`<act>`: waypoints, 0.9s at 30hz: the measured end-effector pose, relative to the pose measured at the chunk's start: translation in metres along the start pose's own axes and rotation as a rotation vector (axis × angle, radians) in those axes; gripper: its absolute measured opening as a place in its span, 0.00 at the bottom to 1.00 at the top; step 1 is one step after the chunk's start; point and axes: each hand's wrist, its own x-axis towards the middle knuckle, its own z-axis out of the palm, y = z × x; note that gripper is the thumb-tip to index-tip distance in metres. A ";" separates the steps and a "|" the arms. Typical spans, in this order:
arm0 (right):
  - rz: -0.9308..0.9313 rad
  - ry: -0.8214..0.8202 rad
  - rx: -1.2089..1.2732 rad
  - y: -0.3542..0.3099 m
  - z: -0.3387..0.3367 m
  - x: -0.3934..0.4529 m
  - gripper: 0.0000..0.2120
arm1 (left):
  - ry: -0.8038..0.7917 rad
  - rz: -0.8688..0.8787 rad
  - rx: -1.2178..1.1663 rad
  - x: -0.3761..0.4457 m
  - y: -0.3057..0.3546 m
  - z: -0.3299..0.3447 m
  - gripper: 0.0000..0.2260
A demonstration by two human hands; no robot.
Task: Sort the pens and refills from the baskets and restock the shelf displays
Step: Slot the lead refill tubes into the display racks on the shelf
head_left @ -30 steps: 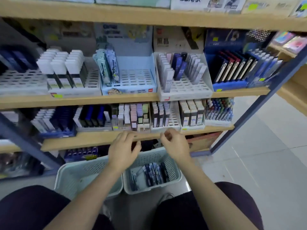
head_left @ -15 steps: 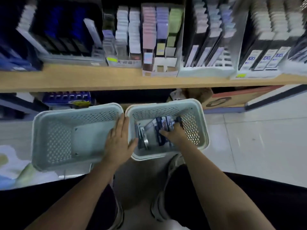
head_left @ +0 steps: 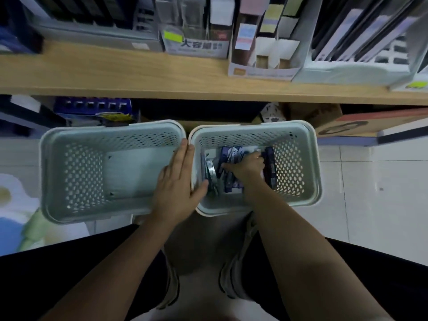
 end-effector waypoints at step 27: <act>0.043 -0.236 0.221 -0.011 0.014 -0.003 0.32 | 0.019 0.005 -0.008 -0.001 0.000 0.001 0.37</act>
